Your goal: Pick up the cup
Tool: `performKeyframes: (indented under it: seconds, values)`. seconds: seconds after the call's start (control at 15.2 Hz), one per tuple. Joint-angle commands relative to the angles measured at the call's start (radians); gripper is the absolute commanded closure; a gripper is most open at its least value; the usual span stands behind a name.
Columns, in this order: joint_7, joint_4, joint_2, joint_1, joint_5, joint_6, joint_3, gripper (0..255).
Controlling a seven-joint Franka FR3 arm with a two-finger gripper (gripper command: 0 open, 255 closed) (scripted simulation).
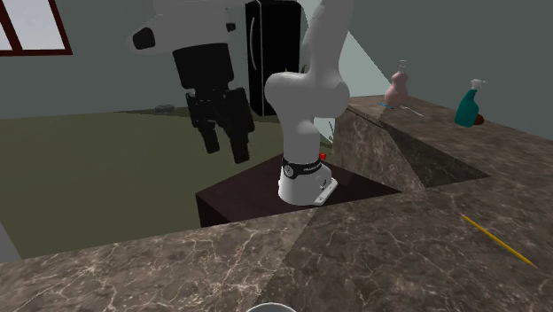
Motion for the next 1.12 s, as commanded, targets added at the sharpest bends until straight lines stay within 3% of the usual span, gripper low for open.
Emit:
performKeyframes:
  seconds: [0.0,0.66,1.06]
  values:
    - [0.009,-0.006,0.059,0.017,0.033,0.074,0.021,0]
    - [0.029,0.060,0.394,0.093,0.172,0.393,0.112,0]
    - [0.020,0.118,0.559,0.122,0.220,0.523,0.142,0]
